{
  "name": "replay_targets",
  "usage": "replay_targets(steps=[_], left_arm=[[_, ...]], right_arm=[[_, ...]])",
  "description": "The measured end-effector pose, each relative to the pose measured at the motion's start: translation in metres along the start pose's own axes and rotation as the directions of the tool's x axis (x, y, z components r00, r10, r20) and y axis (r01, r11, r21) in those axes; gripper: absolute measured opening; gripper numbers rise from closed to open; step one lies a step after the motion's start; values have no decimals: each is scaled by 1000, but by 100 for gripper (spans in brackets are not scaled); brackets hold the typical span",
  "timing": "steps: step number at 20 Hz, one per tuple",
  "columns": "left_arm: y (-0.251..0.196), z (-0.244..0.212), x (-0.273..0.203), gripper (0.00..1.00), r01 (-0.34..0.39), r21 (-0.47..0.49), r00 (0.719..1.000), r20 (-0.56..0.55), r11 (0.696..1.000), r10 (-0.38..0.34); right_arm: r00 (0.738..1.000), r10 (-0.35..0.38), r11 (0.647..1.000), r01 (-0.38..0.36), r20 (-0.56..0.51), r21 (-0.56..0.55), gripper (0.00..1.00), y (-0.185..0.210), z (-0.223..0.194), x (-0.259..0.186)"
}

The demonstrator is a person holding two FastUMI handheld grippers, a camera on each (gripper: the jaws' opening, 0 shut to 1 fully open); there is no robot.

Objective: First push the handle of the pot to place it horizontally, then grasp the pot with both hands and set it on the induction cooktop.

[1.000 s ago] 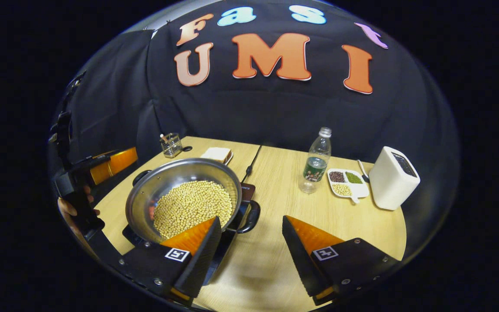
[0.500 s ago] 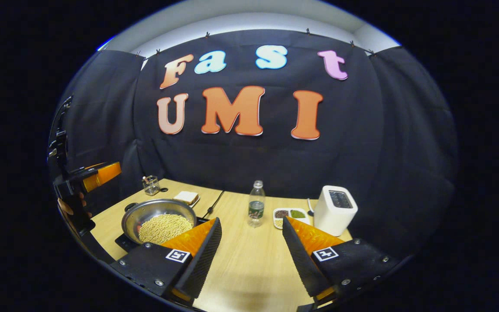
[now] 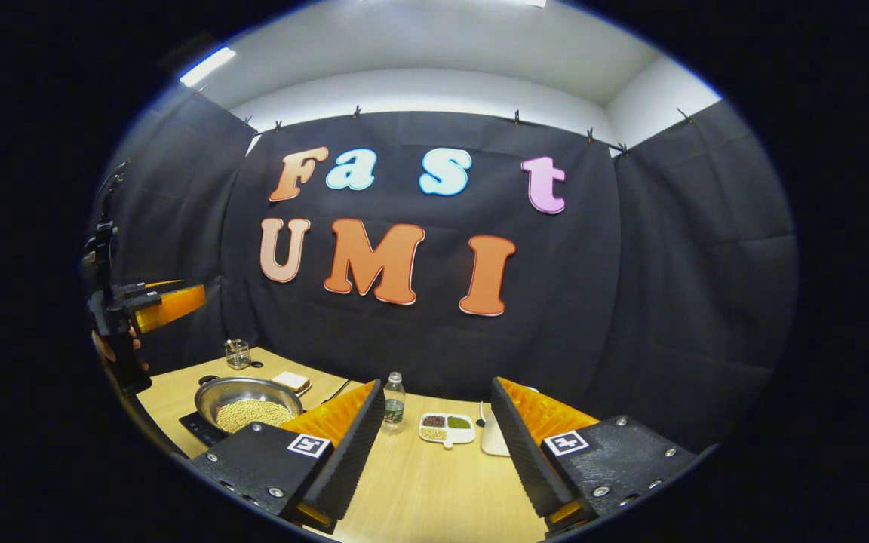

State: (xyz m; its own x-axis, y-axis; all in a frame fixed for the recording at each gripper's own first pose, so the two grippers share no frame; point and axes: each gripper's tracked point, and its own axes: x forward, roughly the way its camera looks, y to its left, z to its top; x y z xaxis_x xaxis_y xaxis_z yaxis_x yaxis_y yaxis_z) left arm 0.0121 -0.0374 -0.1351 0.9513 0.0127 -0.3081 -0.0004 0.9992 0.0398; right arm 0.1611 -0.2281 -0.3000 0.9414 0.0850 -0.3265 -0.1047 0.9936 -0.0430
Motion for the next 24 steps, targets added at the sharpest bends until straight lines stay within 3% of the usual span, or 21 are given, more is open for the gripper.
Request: replay_targets(steps=[6,7,8,9,10,11,13,14,16,24], left_arm=[[-21,37,-14,94,66,-83,997,37,994,-63],[-25,42,-16,84,82,-106,996,39,991,-79],[-25,47,-19,92,92,-121,995,43,988,-87],[-22,53,-21,92,88,-126,995,50,988,-83],[-18,62,-22,84,76,-123,996,64,989,-69],[-14,70,-24,91,60,-113,995,83,992,-51],[-10,83,-26,91,32,-102,994,111,994,-21],[-10,82,-28,86,21,-100,993,115,995,-9],[-9,86,-31,99,0,-95,992,124,995,12],[3,118,-31,97,-91,-26,965,245,995,95]], right_arm=[[994,-46,999,47,94,-15,89,-32,52,-22],[995,-35,999,36,97,-10,90,-33,56,-26],[995,-20,1000,21,102,-5,90,-32,59,-28],[994,-10,1000,10,111,-2,92,-34,64,-31],[992,-9,1000,8,123,1,92,-37,70,-32],[990,-7,1000,7,138,0,94,-41,75,-33],[985,-11,1000,12,174,-5,95,-48,83,-33],[982,-8,1000,10,186,-9,95,-51,84,-33],[983,17,1000,-14,184,-18,95,-51,81,-36],[974,-21,997,38,226,-71,95,-85,91,-27]])
